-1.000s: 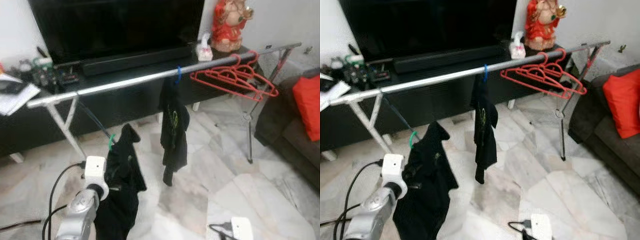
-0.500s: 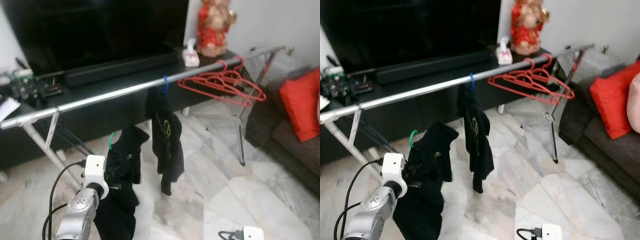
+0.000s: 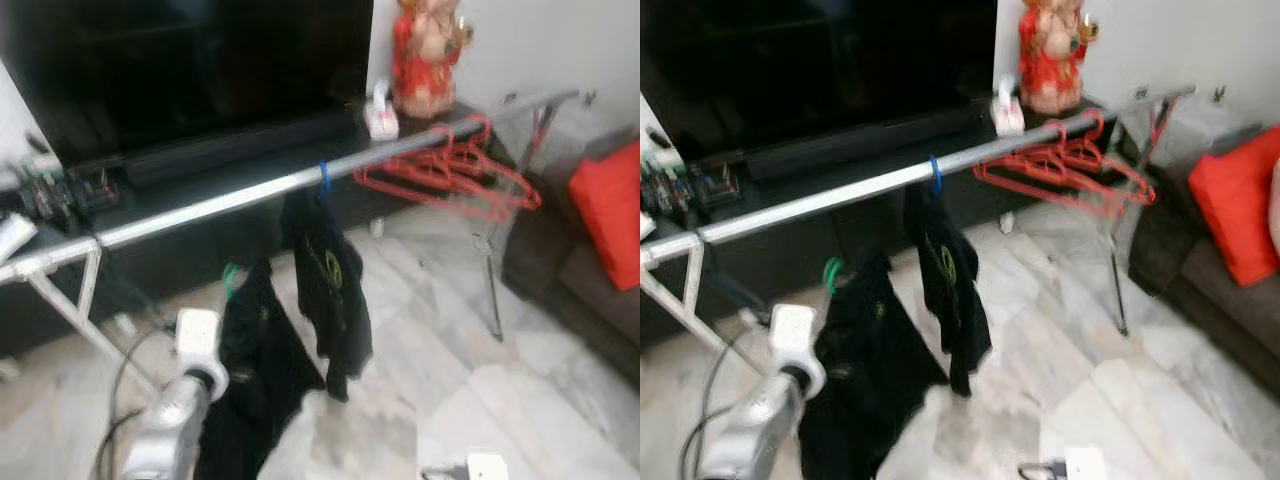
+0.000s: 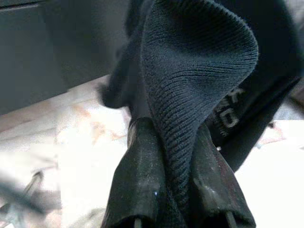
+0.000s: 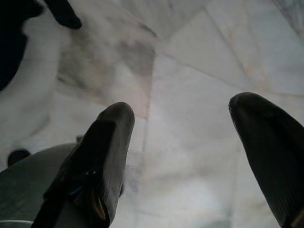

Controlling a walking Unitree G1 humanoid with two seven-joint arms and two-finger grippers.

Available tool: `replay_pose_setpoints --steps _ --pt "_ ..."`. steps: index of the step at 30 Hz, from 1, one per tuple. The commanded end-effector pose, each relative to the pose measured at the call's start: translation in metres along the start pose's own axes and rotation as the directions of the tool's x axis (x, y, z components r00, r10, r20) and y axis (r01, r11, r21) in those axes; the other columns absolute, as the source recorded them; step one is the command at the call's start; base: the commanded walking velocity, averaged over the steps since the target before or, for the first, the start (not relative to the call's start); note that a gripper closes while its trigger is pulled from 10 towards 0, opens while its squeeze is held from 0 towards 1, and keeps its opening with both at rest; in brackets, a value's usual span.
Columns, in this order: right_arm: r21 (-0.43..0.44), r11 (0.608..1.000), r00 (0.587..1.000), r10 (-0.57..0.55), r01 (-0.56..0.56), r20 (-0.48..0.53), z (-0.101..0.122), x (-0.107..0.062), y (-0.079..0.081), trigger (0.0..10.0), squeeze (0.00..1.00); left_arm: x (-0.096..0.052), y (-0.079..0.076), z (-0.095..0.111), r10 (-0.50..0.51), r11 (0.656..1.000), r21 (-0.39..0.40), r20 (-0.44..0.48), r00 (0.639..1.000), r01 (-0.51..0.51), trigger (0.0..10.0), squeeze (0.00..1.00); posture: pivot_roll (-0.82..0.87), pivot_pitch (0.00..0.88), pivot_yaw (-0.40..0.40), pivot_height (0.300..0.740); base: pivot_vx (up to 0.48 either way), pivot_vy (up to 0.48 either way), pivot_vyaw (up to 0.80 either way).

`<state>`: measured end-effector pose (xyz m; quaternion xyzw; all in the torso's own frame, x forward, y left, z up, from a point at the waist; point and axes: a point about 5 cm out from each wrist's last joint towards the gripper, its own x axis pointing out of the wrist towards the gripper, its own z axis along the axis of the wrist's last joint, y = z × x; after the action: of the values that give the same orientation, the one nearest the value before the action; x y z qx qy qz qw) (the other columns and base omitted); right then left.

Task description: Hang hanger

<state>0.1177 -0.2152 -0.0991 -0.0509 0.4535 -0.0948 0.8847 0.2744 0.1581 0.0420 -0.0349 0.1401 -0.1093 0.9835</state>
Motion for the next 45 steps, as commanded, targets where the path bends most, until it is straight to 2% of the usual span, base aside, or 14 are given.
replay_pose_setpoints --steps 1,10,18,29,34,37,39,40,42,45 --pt "-0.001 1.0 1.0 0.015 -0.015 0.01 0.006 0.002 0.008 10.0 0.0 -0.001 0.011 0.012 0.023 0.999 0.036 0.048 0.999 -0.024 10.0 0.0 -0.11 0.0 -0.016 0.74 0.255 0.0 0.0" --pt "-0.004 1.0 1.0 0.016 -0.016 0.001 0.005 0.002 0.009 10.0 0.0 0.003 0.011 0.02 0.01 0.999 0.051 0.065 0.998 -0.014 10.0 0.0 -0.11 0.0 -0.013 0.74 0.257 0.0 0.0" --pt "-0.007 1.0 1.0 0.024 -0.024 0.009 0.008 0.003 0.013 10.0 0.0 0.005 0.006 0.021 -0.026 0.997 0.079 0.067 0.997 0.02 10.0 0.0 -0.11 0.0 -0.01 0.74 0.255 0.0 0.0" --pt "-0.011 1.0 1.0 0.019 -0.019 0.007 0.007 0.002 0.011 10.0 0.0 0.003 0.001 0.021 -0.073 0.993 0.097 0.08 0.994 0.065 10.0 0.0 -0.11 0.0 -0.009 0.74 0.0 0.0 0.0" --pt "-0.012 1.0 1.0 0.011 -0.011 0.016 0.009 0.003 0.009 10.0 0.0 0.005 -0.002 0.026 -0.111 0.983 0.158 0.103 0.989 0.093 10.0 0.0 -0.11 0.0 -0.009 0.74 0.0 0.0 0.0" --pt "-0.012 1.0 1.0 0.02 -0.019 0.021 0.011 0.003 0.013 10.0 0.0 0.011 -0.003 0.034 -0.115 0.978 0.19 0.123 0.986 0.091 10.0 0.0 -0.11 0.0 -0.007 0.74 0.0 0.0 0.0" --pt "-0.015 1.0 0.999 0.024 -0.024 0.023 0.012 0.003 0.014 10.0 0.0 0.015 -0.003 0.039 -0.098 0.979 0.193 0.138 0.986 0.07 10.0 0.0 -0.11 0.0 -0.008 0.74 0.0 0.0 0.0" --pt "-0.029 0.999 0.999 0.029 -0.028 0.023 0.012 0.004 0.013 10.0 0.0 0.019 0.0 0.044 -0.051 0.985 0.169 0.162 0.985 0.023 10.0 0.0 -0.11 0.0 -0.01 0.74 0.0 0.0 0.0" --pt "-0.035 0.999 0.999 0.03 -0.029 0.018 0.013 0.004 0.013 10.0 0.0 0.024 0.008 0.046 0.018 0.986 0.16 0.155 0.988 -0.043 10.0 0.0 -0.11 0.0 -0.013 0.74 0.0 0.0 0.0" --pt "-0.029 0.999 0.999 0.029 -0.028 0.021 0.015 0.005 0.014 10.0 0.0 0.027 0.013 0.048 0.06 0.984 0.156 0.159 0.985 -0.085 10.0 0.0 -0.11 0.0 -0.017 0.74 0.0 0.0 0.0"
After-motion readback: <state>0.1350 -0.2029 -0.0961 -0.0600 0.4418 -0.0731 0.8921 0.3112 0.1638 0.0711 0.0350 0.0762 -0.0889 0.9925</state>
